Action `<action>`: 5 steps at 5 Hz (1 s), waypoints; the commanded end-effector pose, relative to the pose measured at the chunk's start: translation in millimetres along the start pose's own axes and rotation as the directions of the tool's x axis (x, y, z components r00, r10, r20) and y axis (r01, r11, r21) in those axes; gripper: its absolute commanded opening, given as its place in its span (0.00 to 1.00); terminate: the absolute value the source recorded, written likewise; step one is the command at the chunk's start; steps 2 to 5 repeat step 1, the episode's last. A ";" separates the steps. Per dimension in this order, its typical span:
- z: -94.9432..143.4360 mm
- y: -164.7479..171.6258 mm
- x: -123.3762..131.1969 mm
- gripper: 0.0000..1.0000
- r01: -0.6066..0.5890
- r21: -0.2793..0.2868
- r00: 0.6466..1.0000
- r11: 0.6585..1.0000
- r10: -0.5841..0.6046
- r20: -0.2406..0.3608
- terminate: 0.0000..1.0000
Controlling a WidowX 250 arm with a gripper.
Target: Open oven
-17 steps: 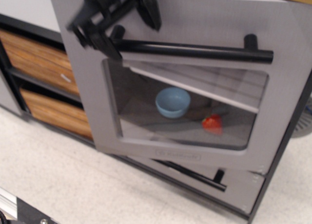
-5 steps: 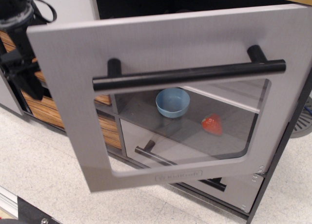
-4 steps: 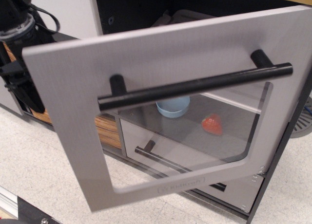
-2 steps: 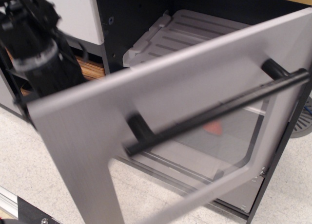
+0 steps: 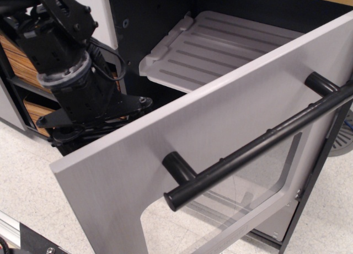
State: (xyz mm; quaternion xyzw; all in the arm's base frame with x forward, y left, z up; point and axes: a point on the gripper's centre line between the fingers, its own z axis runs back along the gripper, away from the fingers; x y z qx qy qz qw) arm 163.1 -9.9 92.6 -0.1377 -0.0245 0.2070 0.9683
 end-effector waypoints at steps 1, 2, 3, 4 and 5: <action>15.3 3.6 6.8 1.00 0.009 -0.026 1.000 1.000 -0.008 0.024 1.00; 15.3 3.6 6.8 1.00 0.009 -0.026 1.000 1.000 -0.008 0.024 1.00; 15.3 3.6 6.8 1.00 0.009 -0.026 1.000 1.000 -0.008 0.024 1.00; 15.3 3.6 6.8 1.00 0.009 -0.026 1.000 1.000 -0.008 0.024 1.00; 15.3 3.6 6.8 1.00 0.009 -0.026 1.000 1.000 -0.008 0.024 1.00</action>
